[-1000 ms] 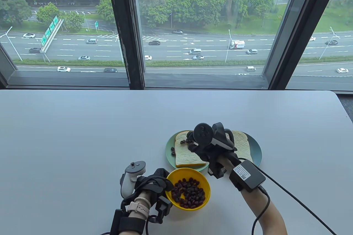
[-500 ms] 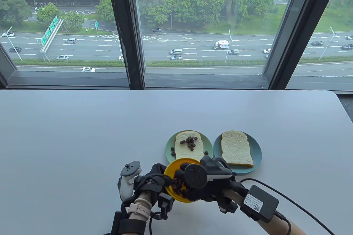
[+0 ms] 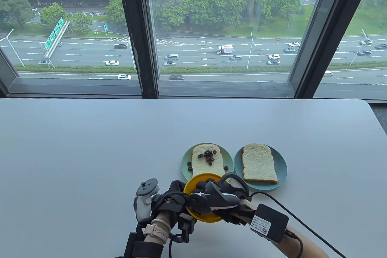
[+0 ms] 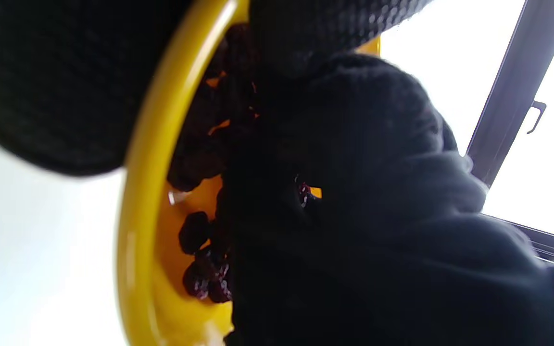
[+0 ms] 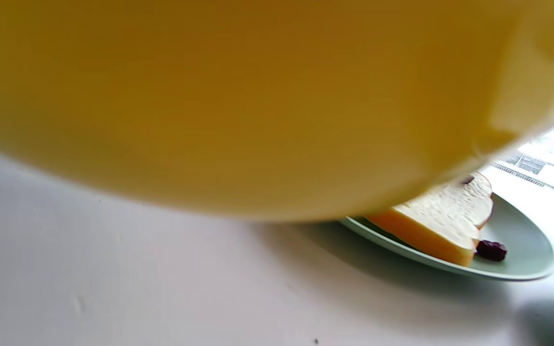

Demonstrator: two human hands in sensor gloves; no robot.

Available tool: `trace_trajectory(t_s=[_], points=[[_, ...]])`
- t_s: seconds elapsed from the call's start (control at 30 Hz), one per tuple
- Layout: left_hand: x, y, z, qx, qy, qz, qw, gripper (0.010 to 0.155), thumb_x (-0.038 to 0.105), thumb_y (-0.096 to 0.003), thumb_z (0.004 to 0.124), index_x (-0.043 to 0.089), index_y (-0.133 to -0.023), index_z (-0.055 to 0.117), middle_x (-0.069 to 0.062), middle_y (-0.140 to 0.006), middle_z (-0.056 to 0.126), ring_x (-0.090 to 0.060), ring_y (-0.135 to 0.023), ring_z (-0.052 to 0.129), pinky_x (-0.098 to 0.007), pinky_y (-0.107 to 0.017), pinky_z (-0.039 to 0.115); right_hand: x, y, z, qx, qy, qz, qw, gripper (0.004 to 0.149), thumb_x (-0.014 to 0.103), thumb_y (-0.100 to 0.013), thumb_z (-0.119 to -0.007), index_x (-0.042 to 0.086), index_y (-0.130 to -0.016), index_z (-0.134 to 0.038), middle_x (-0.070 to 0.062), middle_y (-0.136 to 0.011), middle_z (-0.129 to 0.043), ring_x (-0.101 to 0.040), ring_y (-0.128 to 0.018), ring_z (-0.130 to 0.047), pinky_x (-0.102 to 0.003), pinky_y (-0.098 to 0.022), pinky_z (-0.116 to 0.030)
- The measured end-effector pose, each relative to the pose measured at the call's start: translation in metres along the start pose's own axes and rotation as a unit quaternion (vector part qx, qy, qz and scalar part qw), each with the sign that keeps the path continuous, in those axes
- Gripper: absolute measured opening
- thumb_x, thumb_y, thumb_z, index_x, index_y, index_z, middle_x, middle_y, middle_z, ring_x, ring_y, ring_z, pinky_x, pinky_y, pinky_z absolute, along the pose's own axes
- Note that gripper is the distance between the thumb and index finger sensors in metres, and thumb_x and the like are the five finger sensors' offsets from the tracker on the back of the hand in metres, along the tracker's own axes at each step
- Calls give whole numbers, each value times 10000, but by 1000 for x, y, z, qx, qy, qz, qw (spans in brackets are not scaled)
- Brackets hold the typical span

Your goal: Sprinkle cranberries onto toast

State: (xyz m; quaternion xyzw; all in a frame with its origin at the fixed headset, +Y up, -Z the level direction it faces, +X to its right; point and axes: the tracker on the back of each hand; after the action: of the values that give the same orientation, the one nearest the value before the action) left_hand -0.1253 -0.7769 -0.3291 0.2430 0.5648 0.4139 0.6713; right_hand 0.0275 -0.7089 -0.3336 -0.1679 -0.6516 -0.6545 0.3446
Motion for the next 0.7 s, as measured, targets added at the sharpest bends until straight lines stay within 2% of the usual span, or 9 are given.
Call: trace_trajectory(t_s=[0.23,0.43,0.53,0.7], points=[[-2,-2,-2,-6,-15,-11,1000,519,145,-407,776,234,-860,539,-197,-704,653,-404,-408,758,-413,-117,960,-8,5,4,-28,-54,12,998,354,337,-264,-877,410,-600,-793,90,-720,-820,-165,-567,-910,-213,-313,-976],[-3,-2,-5,-10,-16,-21,1000,514,143,-410,774,225,-864,547,-201,-706,660,-404,-407,766,-411,-116,957,-18,14,13,-44,-93,18,995,345,344,-251,-882,404,-583,-812,88,-684,-855,-148,-524,-939,-208,-280,-983],[-2,-2,-8,-4,-54,-33,998,516,147,-411,776,224,-867,547,-203,-706,658,-406,-407,763,-412,-116,957,-27,16,24,-56,-133,11,989,343,341,-253,-881,400,-584,-814,79,-682,-858,-152,-517,-942,-212,-274,-980],[-3,-3,-7,-16,-51,-38,998,517,149,-410,779,219,-868,550,-209,-702,658,-409,-402,760,-414,-110,954,-40,8,37,-56,-170,-15,984,343,339,-257,-880,401,-587,-812,80,-687,-854,-153,-524,-936,-215,-279,-974]])
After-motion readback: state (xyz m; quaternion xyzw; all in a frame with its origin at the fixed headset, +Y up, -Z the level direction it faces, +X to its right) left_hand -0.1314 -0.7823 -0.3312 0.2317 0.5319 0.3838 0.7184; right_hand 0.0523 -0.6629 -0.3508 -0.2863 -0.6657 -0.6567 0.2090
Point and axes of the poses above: the tracker on the back of each hand, its own x axis roughly to the thumb side, its own y axis roughly from the fingertips to the wrist, z = x × y
